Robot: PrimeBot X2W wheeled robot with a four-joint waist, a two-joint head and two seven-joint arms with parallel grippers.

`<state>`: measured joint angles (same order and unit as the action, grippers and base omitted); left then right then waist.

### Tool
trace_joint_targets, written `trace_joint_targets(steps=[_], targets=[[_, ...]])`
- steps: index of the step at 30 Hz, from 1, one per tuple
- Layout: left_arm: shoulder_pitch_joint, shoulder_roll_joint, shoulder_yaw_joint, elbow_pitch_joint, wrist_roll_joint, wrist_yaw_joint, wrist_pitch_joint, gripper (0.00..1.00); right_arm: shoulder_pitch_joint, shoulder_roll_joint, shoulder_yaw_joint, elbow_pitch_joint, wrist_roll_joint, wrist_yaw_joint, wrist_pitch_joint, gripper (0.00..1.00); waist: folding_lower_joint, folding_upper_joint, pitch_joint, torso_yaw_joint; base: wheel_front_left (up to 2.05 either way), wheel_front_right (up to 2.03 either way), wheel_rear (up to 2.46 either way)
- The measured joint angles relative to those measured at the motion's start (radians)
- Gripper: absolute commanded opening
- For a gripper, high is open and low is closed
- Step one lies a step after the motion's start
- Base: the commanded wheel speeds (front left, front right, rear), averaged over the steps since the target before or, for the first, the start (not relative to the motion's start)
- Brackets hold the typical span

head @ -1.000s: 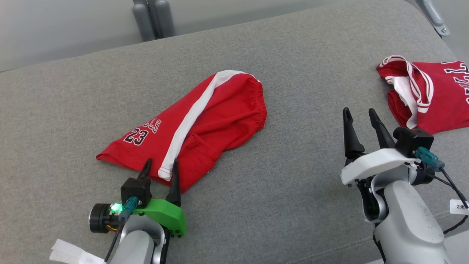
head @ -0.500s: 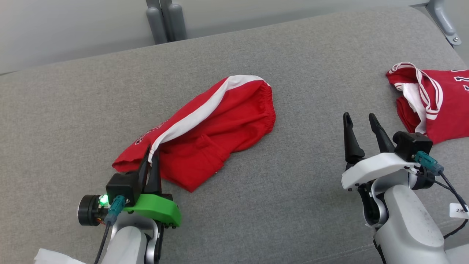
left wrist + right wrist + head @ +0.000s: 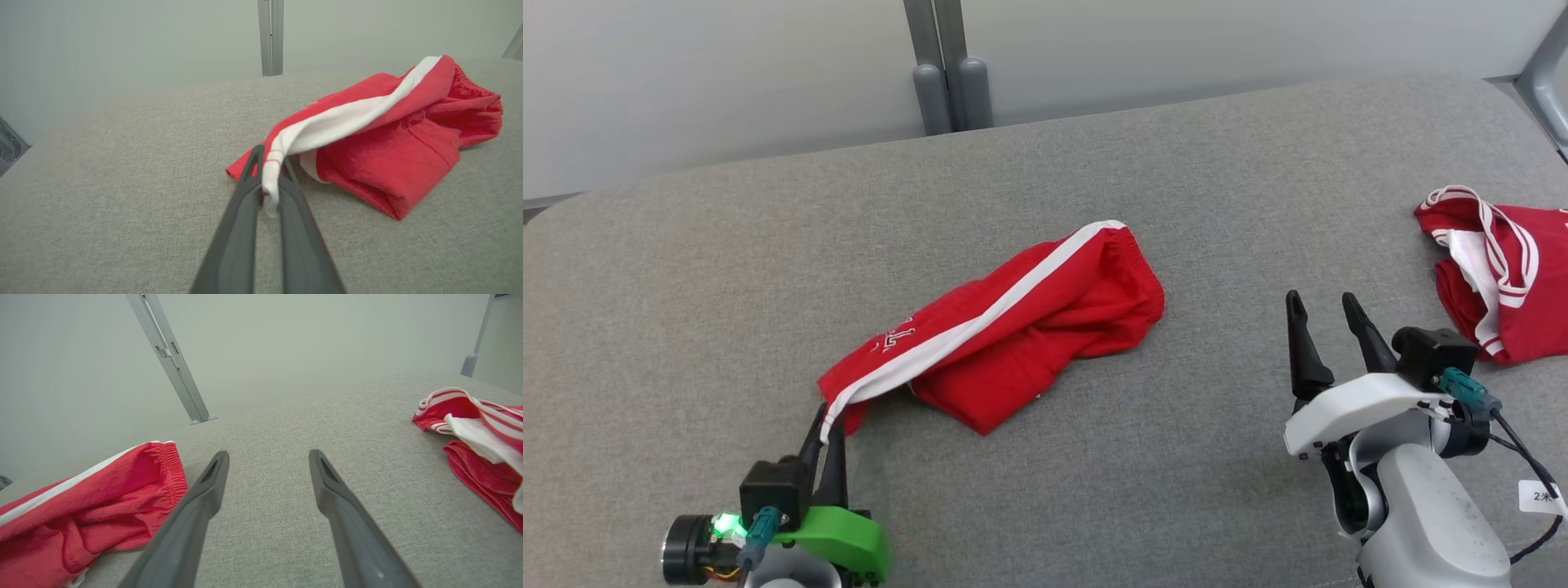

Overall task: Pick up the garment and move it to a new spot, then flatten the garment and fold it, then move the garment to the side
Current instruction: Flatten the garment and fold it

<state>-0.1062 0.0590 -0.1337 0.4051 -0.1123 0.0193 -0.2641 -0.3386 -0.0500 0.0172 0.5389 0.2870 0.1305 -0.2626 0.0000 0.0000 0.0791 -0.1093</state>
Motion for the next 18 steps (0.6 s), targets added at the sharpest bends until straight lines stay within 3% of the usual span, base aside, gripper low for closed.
trace_joint_targets(steps=[2,7,9,10,12,18], targets=[[-0.002,0.017,0.016,0.025,0.018,0.007,0.0,0.13,0.001,0.0,0.005,0.002,0.0,0.0,0.0,1.0,0.0,0.0,-0.009,0.003,0.0,0.0,0.0],[-0.044,0.065,0.047,0.064,0.066,0.026,0.0,0.0,0.001,0.001,0.015,-0.001,-0.001,0.0,0.0,1.0,0.0,0.0,-0.011,-0.011,0.0,0.0,0.0],[-0.072,0.081,0.061,0.067,0.073,0.038,0.0,0.0,0.001,0.0,0.017,-0.001,-0.001,0.0,0.0,1.0,0.0,0.0,-0.009,-0.021,0.0,0.0,0.0],[-0.08,0.085,0.067,0.076,0.077,0.044,0.0,0.14,0.001,0.0,0.019,-0.001,-0.001,0.0,0.0,1.0,0.0,0.0,-0.008,-0.025,0.0,0.0,0.0],[-0.084,0.091,0.079,0.12,0.079,0.055,0.0,0.98,0.001,0.0,0.028,0.0,-0.001,0.0,0.0,1.0,0.0,0.0,-0.006,-0.036,0.0,0.0,0.0],[-0.074,0.053,0.127,0.177,0.047,0.089,0.0,1.0,0.001,0.0,0.038,-0.006,0.008,0.0,0.0,1.0,0.0,0.0,-0.005,-0.061,0.0,0.0,0.0]])
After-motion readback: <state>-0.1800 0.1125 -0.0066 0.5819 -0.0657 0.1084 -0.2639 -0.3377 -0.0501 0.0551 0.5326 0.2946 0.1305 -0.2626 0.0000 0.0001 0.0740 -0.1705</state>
